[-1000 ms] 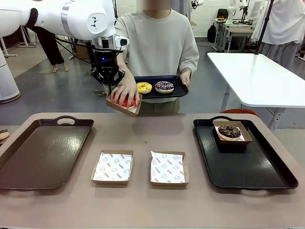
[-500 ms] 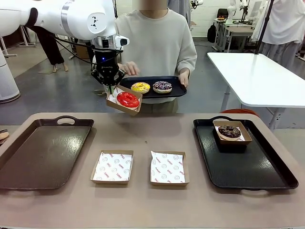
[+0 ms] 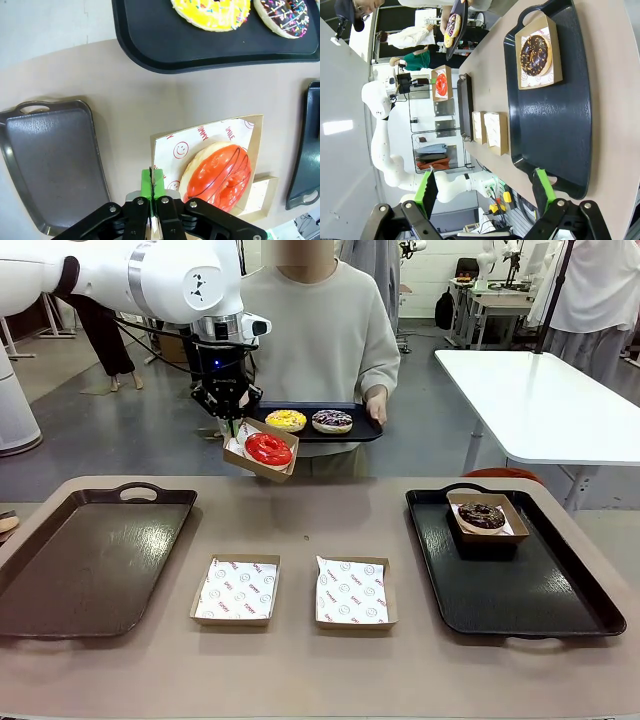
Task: Individually package the donuts and arrange them on the tray.
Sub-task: Place the picked Paper togo box on the Handle tray while simultaneously picking up another Paper togo box from the table with the other hand.
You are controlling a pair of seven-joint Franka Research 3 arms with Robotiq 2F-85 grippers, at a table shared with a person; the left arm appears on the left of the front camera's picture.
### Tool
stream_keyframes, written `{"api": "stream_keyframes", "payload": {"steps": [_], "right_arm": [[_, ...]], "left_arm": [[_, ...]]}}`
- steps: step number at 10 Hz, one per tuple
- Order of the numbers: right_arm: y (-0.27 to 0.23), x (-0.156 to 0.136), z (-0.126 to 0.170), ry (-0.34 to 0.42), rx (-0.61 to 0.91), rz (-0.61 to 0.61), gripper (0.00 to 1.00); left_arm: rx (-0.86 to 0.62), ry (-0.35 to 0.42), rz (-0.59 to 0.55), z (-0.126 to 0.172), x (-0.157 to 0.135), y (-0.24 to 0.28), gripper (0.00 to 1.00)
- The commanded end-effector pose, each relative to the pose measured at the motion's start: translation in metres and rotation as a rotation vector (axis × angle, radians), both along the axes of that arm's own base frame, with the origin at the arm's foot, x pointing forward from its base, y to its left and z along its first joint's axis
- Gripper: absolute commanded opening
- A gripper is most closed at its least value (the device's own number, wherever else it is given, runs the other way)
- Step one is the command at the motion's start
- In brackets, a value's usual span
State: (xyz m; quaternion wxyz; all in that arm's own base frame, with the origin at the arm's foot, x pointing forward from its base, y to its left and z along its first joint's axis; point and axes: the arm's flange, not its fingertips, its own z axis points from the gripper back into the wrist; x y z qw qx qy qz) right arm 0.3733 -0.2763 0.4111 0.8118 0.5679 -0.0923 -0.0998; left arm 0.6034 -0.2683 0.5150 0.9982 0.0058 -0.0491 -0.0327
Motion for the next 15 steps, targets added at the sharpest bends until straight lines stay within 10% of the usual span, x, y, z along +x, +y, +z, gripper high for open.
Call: {"api": "stream_keyframes", "payload": {"steps": [1,9,15], "right_arm": [[-0.001,-0.001,0.000,0.003,0.002,-0.001,1.00],[0.000,0.000,0.000,0.000,0.000,0.000,1.00],[0.139,0.017,0.091,0.074,-0.399,0.177,1.00]], "left_arm": [[0.000,-0.006,-0.004,0.002,-0.002,0.002,0.00],[0.000,0.000,0.000,0.000,0.000,0.000,0.01],[-0.043,-0.037,-0.096,0.014,-0.128,0.119,0.01]]}}
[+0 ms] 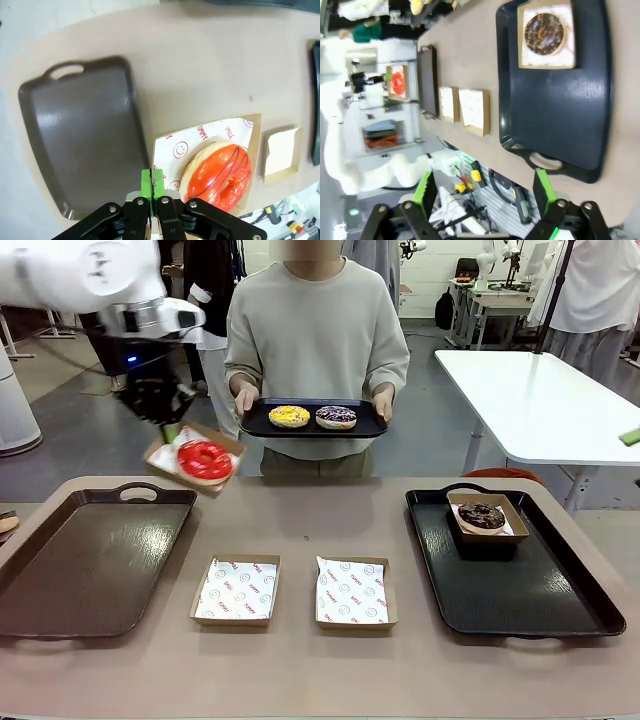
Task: Individually package the donuts and arrange them on the tray.
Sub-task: Place the picked Paper togo box on the Handle tray while simultaneously picking up another Paper togo box from the table with the other hand.
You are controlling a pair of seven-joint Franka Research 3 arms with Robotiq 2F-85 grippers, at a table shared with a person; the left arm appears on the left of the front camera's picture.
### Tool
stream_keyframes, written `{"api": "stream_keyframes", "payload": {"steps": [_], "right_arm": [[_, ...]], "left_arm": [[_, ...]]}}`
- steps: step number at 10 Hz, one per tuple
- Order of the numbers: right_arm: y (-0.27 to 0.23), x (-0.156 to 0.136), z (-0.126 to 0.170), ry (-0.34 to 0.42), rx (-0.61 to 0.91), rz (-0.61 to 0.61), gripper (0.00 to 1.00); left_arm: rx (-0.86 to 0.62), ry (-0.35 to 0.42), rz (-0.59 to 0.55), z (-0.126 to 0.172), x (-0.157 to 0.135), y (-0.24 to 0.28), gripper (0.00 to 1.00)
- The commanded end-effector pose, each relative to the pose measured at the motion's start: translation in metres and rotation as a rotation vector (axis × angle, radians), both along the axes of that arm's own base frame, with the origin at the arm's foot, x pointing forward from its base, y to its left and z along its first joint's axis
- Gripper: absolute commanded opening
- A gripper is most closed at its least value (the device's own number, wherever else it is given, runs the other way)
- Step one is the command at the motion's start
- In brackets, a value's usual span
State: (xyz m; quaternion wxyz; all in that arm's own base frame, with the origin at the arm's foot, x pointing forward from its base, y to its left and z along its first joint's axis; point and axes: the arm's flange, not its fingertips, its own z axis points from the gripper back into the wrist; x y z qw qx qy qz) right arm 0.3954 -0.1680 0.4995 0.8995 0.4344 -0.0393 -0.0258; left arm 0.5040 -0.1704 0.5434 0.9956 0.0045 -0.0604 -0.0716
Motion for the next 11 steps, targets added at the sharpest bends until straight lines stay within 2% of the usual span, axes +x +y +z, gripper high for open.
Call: {"api": "stream_keyframes", "payload": {"steps": [1,5,6,8,10,11], "right_arm": [[0.063,-0.006,0.012,0.023,-0.151,0.025,1.00],[0.177,-0.004,0.022,0.022,-0.360,0.070,1.00],[0.201,-0.006,0.016,0.033,-0.402,0.085,1.00],[0.231,-0.007,-0.004,0.067,-0.447,0.108,1.00],[0.258,-0.007,-0.026,0.076,-0.517,0.122,1.00],[0.267,-0.009,-0.035,0.084,-0.551,0.130,1.00]], "left_arm": [[-0.064,-0.016,-0.006,-0.019,-0.042,0.037,0.01],[-0.094,-0.009,0.084,-0.044,-0.060,0.105,0.01],[-0.105,0.006,0.121,-0.049,-0.055,0.123,0.01],[-0.101,0.036,0.120,-0.053,-0.035,0.139,0.01],[-0.067,0.066,0.100,-0.045,-0.006,0.120,0.01],[-0.040,0.074,0.086,-0.045,0.000,0.121,0.01]]}}
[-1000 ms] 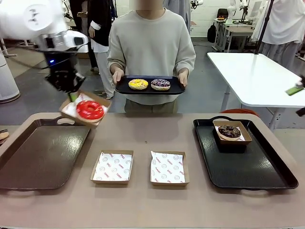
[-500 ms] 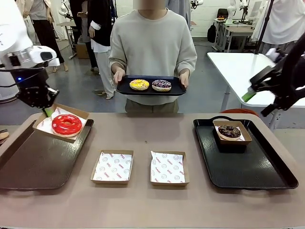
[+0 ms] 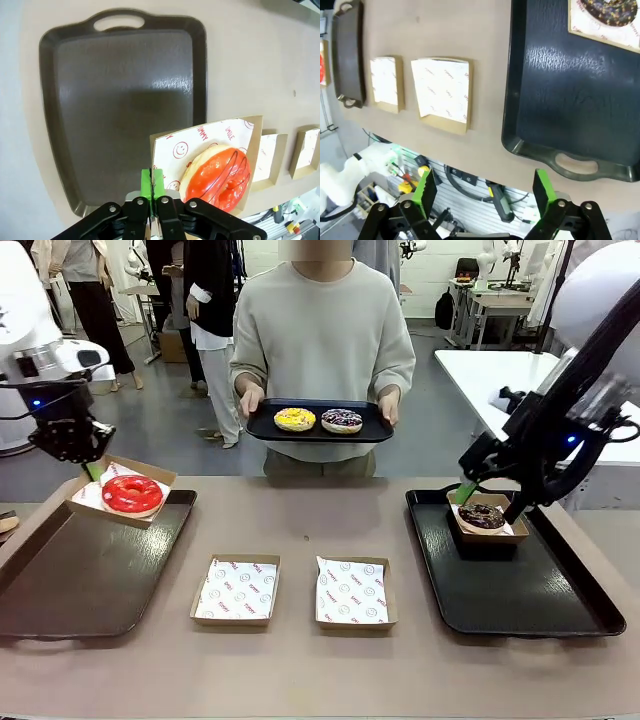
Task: Individually package the donuts and arrange them on the tray.
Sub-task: Place the picked Paper togo box on the Handle tray while simultaneously picking up another Paper togo box from the table with the other hand.
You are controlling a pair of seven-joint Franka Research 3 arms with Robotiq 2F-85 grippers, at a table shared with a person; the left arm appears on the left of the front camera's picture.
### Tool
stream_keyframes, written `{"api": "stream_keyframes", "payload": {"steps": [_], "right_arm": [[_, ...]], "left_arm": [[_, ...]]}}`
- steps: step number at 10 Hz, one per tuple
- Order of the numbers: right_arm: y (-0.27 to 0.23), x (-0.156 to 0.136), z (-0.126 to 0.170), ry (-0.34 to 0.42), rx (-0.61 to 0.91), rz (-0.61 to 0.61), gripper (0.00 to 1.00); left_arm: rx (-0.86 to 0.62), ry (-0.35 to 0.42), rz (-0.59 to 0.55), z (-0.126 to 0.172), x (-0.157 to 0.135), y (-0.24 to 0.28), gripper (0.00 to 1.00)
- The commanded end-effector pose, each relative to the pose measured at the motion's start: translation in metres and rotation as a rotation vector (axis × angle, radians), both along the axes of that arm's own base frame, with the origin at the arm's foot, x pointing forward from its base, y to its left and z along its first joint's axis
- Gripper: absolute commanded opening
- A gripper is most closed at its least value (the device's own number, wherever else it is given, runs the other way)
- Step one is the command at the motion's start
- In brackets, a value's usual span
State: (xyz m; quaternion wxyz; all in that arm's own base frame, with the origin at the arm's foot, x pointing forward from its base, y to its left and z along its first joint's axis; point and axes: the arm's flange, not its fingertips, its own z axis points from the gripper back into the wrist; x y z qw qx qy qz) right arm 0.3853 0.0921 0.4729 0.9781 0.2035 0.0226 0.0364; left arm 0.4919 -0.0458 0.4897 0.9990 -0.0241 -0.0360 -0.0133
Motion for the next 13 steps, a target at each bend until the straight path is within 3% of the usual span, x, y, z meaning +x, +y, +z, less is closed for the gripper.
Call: {"api": "stream_keyframes", "payload": {"steps": [1,2,4,13], "right_arm": [[0.012,-0.002,-0.014,-0.001,-0.075,-0.015,1.00],[0.013,-0.006,-0.017,0.007,-0.078,-0.009,1.00],[0.011,-0.003,-0.014,0.009,-0.045,0.013,1.00],[0.011,-0.003,-0.014,0.009,-0.045,0.013,1.00]], "left_arm": [[0.036,0.031,-0.020,0.008,0.014,-0.003,0.01],[0.023,0.003,-0.042,-0.024,0.020,0.039,0.01],[0.045,0.047,0.006,-0.023,0.020,0.035,0.01],[0.025,0.041,-0.016,-0.022,0.021,0.024,0.01]]}}
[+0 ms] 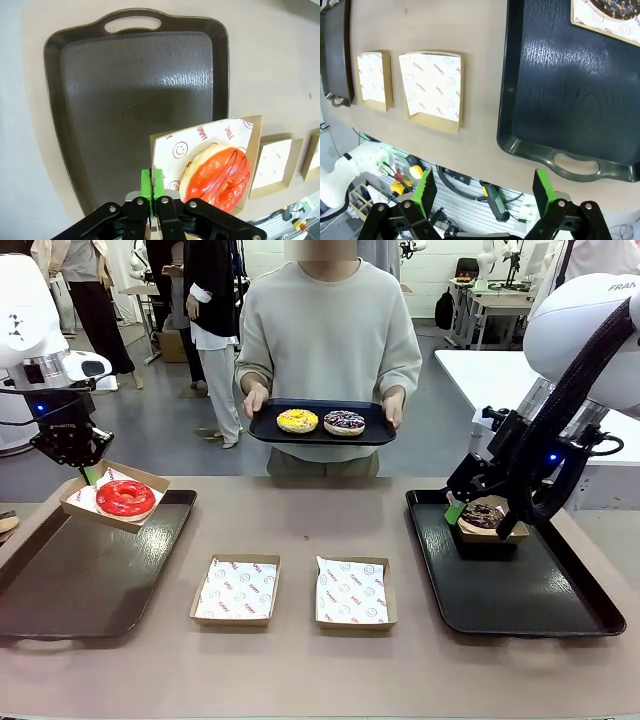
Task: Individually package the donuts and arrange them on the tray.
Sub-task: Place the picked Paper togo box on the Handle tray while simultaneously picking up another Paper togo box from the table with the other hand.
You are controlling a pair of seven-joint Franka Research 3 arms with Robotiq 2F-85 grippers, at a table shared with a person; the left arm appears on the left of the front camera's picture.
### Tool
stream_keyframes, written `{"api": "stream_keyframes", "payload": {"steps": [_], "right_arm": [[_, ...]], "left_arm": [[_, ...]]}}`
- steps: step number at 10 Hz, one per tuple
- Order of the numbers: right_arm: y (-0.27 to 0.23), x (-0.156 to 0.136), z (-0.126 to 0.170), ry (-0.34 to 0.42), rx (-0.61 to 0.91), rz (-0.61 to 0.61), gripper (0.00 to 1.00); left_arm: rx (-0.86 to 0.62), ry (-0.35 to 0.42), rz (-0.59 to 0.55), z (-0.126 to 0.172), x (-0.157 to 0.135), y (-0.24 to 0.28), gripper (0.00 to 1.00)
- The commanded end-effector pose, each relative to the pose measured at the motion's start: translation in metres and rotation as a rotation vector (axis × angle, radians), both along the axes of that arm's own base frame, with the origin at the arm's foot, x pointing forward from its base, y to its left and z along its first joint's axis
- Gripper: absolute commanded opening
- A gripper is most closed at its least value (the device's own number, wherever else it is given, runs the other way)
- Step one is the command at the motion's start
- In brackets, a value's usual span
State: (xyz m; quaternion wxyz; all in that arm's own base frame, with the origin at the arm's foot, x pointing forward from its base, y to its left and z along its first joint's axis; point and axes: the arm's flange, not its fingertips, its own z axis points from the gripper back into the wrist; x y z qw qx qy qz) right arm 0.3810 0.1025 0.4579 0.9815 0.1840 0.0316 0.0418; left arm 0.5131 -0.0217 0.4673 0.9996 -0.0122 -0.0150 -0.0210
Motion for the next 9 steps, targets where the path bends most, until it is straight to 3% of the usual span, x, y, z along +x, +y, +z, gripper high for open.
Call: {"api": "stream_keyframes", "payload": {"steps": [1,5,9], "right_arm": [[0.000,0.000,0.000,0.000,0.000,0.000,1.00],[0.075,-0.004,-0.016,-0.030,-0.173,0.048,1.00],[0.110,0.024,-0.063,-0.084,-0.275,-0.090,1.00]], "left_arm": [[0.021,0.004,0.001,-0.002,0.012,0.006,0.01],[0.049,0.055,0.030,-0.025,0.033,0.034,0.01],[-0.008,0.031,0.052,-0.051,0.037,0.051,0.01]]}}
